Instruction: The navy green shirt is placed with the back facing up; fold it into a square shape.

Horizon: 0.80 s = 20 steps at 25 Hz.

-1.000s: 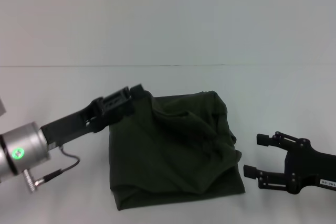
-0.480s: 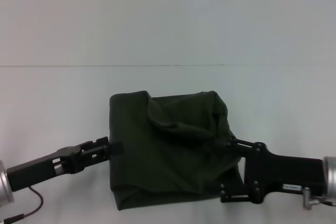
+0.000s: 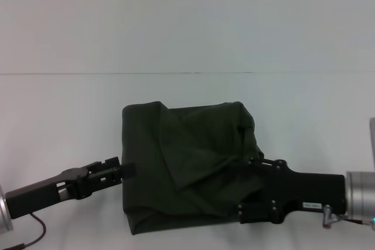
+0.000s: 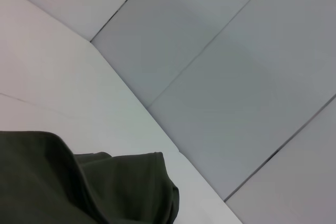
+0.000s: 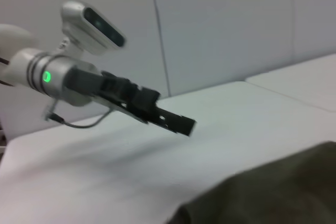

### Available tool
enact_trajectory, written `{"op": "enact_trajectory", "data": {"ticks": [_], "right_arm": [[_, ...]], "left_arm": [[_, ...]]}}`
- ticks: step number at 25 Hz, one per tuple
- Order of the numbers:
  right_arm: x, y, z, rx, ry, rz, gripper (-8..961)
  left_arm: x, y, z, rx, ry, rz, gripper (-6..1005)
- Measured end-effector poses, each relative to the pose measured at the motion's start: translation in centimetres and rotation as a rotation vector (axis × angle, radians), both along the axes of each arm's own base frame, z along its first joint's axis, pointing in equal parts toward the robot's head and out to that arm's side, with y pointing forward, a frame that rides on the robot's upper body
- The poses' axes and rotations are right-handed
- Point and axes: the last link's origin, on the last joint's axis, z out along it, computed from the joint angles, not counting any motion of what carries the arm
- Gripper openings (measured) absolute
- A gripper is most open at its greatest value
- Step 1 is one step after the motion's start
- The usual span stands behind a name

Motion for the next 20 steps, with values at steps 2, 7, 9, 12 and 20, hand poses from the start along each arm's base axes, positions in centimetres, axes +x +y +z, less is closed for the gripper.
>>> {"op": "enact_trajectory", "data": {"ticks": [2,7,9,12,20], "right_arm": [[1.1,-0.6,0.4,0.017,-0.011,-0.024,927],[3.2,-1.8,0.9,0.046,-0.031,-0.088,927],[3.8,-2.1,1.0,0.055,-0.041,-0.109,927],[4.6,-2.5,1.1,0.065,-0.053,-0.135,927],[5.9,-3.2,2.5,0.106,-0.031,-0.18,927]], "left_arm": [[0.0,0.0,0.0,0.0,0.001,0.001,936],[0.1,0.2,-0.1,0.001,0.003,-0.003,936],[0.2,0.3,-0.1,0.001,0.003,-0.006,936],[0.3,0.3,-0.1,0.001,0.002,-0.007,936],[0.2,0.2,-0.1,0.006,-0.003,0.0,936]]}}
